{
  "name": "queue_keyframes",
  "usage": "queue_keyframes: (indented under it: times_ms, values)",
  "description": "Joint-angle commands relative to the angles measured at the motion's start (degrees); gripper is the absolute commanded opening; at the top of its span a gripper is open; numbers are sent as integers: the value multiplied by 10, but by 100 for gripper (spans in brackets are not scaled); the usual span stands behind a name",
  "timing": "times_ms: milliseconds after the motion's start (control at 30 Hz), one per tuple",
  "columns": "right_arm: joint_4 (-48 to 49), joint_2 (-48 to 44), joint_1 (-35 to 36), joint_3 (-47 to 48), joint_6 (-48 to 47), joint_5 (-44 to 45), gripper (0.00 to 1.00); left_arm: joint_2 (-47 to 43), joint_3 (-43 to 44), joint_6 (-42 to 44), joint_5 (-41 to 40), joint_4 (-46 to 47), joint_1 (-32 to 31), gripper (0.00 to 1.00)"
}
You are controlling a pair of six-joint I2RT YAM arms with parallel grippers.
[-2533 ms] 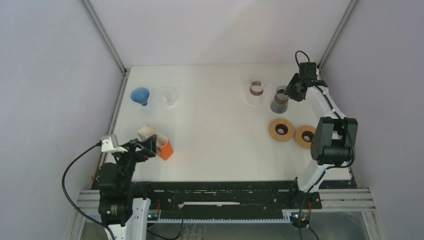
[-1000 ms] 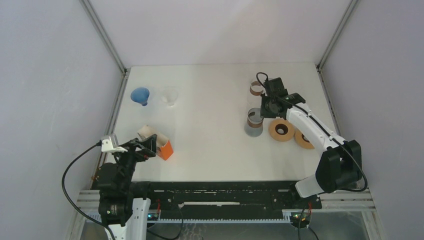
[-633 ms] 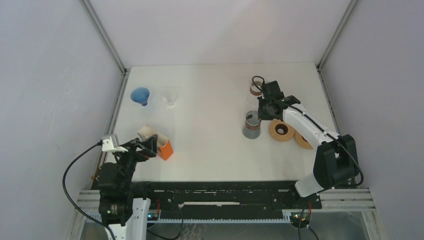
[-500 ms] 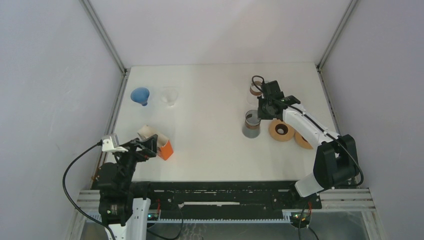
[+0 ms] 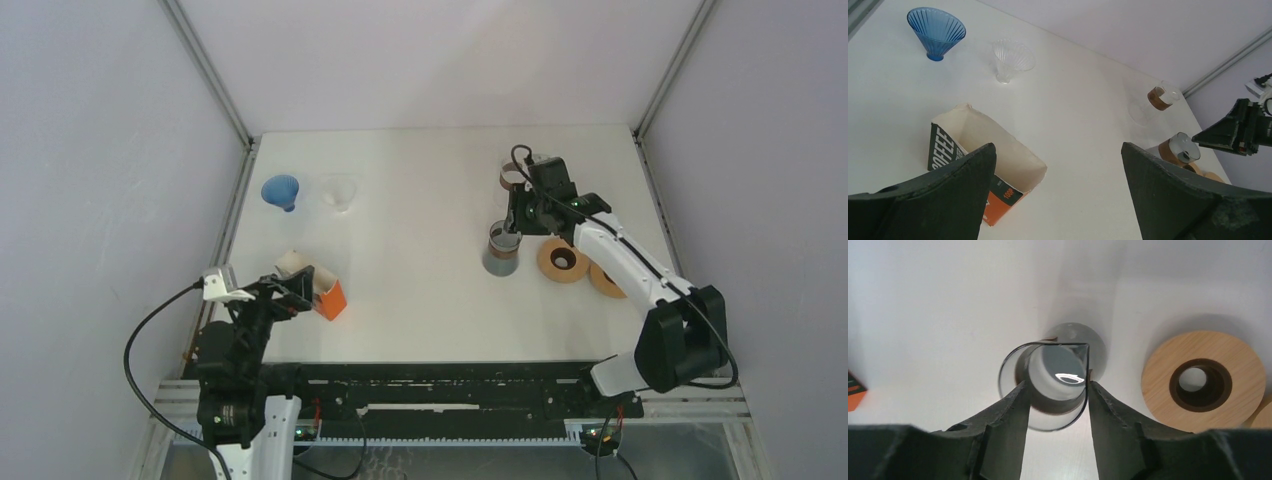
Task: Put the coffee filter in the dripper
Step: Place the coffee server at the center of the board, then pick up the connecting ring from the center of the board.
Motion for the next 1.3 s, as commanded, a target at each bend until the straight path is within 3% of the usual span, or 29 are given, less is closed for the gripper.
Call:
queue_keyframes:
  times_ms: [0,200,467,833,1267]
  values:
    - [1,-63,4,6,32,-30,57,39,-2,-29,13,45,4,100]
    - [-1,-125,-16,-23,51,-45,66,82,-9,-47,31,105,-14,100]
    - [30,-222,-154,-122,84,-146,71,235,39,-39,50,130,-80,100]
    - [125,-262,-295,-294,136,-244,73,376,45,-33,82,208,-166,100]
    - [277,-274,-425,-452,213,-271,73,422,49,-42,70,225,-245,100]
